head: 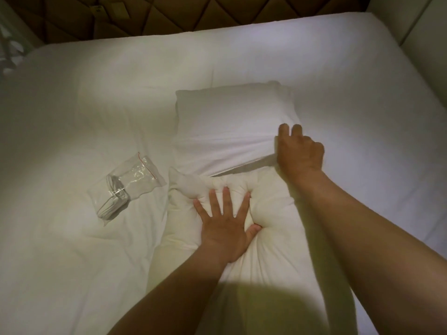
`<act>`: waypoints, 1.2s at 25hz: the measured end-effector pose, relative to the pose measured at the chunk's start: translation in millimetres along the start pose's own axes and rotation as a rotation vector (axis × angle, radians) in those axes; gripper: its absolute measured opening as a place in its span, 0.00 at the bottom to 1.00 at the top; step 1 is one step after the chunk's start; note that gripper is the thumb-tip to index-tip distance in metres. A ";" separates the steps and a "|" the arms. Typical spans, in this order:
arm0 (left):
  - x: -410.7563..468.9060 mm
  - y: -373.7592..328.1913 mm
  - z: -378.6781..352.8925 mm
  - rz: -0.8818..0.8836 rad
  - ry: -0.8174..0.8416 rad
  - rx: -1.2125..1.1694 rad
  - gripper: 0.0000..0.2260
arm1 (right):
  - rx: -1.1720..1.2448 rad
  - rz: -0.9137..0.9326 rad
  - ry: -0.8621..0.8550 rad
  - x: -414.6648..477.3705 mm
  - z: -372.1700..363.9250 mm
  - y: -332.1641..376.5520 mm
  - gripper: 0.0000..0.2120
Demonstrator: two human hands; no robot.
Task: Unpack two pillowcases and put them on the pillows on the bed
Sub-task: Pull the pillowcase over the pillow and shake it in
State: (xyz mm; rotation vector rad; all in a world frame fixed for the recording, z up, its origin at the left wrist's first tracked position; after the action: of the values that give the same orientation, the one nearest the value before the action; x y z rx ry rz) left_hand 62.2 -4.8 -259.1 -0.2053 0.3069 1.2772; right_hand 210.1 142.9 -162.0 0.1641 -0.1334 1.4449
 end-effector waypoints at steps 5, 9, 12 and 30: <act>-0.8 3.6 3.5 0.040 0.038 -0.021 0.34 | -0.056 -0.208 0.125 -29.3 1.7 -103.1 0.11; -3.9 3.5 9.5 0.054 0.041 -0.043 0.35 | 0.049 -0.181 0.096 -53.7 25.4 -117.2 0.08; -5.5 5.1 15.3 0.072 0.056 -0.051 0.37 | 0.173 -0.013 -0.158 -74.3 72.4 -79.4 0.07; 3.9 19.3 175.9 0.141 -0.518 -0.141 0.18 | 0.124 0.110 -0.148 -126.8 129.3 -14.3 0.09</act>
State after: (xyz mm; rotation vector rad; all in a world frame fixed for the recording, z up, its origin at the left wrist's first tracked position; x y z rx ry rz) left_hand 64.2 60.2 -94.5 0.0328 -0.2165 1.4427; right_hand 210.0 -7.1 -59.6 0.3703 -0.1766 1.5510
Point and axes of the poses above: each hand's wrist, its own x-axis towards the middle knuckle, its own z-axis out of the back of the hand, y = z × x, the point moved 7 cm from there along x, towards the middle knuckle, and after that the axes turned 12 degrees about -z, right-handed, at the moved point
